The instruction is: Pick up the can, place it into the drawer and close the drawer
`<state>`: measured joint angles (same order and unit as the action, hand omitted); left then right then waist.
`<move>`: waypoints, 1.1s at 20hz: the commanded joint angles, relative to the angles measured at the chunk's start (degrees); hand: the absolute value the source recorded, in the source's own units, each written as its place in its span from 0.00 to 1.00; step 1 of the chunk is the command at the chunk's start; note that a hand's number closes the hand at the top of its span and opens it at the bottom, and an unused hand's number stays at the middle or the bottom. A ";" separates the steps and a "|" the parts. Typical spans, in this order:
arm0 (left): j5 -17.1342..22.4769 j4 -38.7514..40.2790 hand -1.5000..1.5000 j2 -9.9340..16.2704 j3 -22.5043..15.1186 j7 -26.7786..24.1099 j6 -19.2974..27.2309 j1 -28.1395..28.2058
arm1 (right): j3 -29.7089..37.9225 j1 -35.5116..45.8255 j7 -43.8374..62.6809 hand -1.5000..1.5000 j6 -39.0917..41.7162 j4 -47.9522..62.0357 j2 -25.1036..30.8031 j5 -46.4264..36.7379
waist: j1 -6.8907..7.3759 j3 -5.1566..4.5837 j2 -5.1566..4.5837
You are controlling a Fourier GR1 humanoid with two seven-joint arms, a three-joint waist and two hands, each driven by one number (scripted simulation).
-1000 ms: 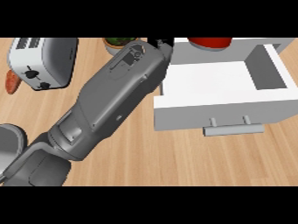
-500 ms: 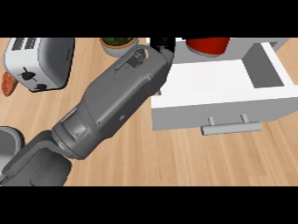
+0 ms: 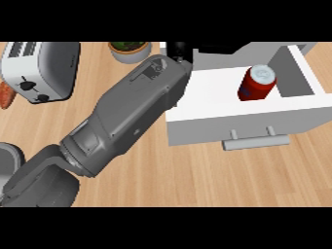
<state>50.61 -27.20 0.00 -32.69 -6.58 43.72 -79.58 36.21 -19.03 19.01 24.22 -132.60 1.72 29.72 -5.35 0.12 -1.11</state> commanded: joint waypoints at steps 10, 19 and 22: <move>6.06 2.86 0.00 0.00 -0.99 -4.22 0.80 -1.85 | 1.54 0.25 -2.26 0.00 1.57 -1.21 0.30 0.03 | -0.17 -0.03 -0.13; 7.90 1.36 0.00 0.00 -0.80 -8.34 -0.02 -2.11 | -0.59 5.14 -11.11 0.00 5.28 -8.49 2.91 -15.51 | 1.45 -0.07 0.05; 8.90 -0.25 0.00 0.00 -1.55 -11.56 0.77 -1.10 | -4.01 10.11 -12.76 0.00 5.14 -5.38 4.85 -22.97 | 2.05 -0.05 -0.34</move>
<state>58.77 -27.27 0.00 -34.43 -15.04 44.79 -80.90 35.35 -11.90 7.89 29.12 -135.89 6.29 14.79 -4.04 0.08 -1.24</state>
